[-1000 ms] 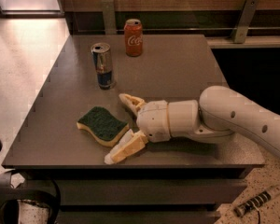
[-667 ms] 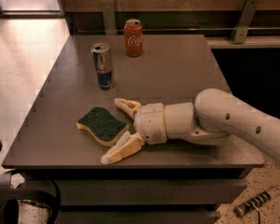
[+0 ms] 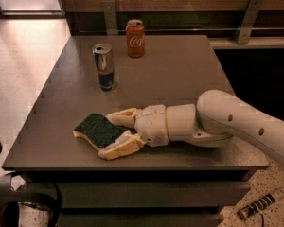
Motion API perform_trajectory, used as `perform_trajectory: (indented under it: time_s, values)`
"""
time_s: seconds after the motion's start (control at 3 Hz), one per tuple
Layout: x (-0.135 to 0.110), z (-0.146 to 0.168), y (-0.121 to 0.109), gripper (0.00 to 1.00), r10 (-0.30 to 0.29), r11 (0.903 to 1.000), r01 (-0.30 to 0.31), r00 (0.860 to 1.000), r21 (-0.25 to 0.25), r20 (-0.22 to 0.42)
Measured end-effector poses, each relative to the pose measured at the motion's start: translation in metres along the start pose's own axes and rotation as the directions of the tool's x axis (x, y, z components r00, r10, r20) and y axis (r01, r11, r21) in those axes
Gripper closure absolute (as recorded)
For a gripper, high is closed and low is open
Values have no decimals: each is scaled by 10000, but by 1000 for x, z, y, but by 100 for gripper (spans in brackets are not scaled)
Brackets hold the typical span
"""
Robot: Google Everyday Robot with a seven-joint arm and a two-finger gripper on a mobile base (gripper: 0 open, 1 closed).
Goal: Move sponge near coke can
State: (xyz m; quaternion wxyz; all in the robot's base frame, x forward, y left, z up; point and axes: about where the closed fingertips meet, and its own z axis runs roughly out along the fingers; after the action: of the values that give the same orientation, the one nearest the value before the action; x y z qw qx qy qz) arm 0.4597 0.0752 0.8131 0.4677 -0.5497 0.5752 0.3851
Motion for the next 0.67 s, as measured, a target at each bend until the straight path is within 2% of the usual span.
perform_trajectory:
  time_s: [0.33, 0.67]
  values:
    - [-1, 1, 1, 80, -16, 10000, 16, 10000, -34, 1]
    - [-2, 3, 2, 100, -33, 10000, 33, 10000, -70, 2]
